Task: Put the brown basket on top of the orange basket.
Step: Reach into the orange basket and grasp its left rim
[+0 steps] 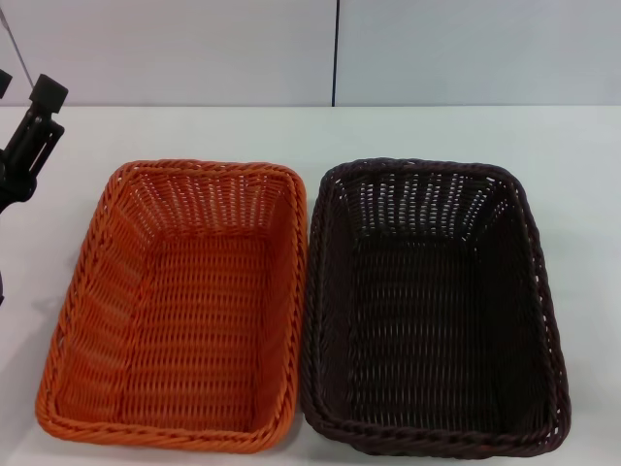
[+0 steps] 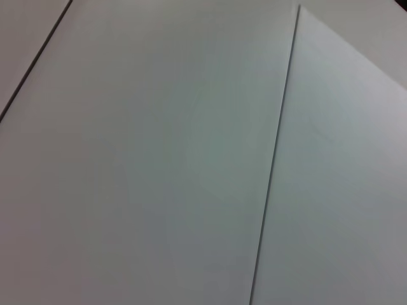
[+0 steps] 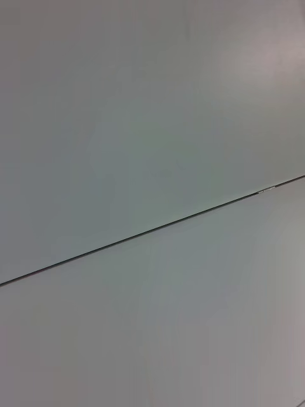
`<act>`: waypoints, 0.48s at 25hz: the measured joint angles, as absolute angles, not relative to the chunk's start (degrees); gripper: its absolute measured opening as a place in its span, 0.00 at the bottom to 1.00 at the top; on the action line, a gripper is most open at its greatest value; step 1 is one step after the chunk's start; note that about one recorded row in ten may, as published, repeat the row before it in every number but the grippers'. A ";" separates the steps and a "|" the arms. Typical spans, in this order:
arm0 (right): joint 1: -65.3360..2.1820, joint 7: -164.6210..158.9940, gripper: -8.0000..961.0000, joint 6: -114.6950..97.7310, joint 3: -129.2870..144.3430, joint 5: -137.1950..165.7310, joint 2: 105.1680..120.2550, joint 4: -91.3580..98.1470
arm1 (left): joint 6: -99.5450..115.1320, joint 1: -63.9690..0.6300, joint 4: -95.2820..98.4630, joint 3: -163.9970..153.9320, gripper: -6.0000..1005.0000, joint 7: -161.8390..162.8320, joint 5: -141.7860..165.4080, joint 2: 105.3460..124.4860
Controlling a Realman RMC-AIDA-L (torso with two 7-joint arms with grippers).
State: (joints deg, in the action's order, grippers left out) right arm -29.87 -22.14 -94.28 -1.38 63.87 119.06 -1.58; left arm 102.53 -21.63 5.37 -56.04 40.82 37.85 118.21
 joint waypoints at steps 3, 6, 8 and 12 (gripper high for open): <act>-30.11 -22.14 0.57 -94.12 -1.38 63.89 119.03 -1.58 | 102.30 -21.45 5.36 -55.98 0.82 40.80 37.82 118.25; -30.54 -22.15 0.57 -93.44 -1.40 63.90 118.95 -1.54 | 102.28 -21.41 5.36 -55.86 0.82 40.79 37.81 118.27; -30.63 -22.14 0.57 -93.31 -1.40 63.90 118.93 -1.52 | 102.09 -21.42 5.36 -55.49 0.82 40.76 37.79 118.29; -30.84 -22.14 0.57 -92.93 -1.42 63.90 118.85 -1.28 | 101.86 -21.51 5.36 -55.19 0.82 40.70 37.78 118.30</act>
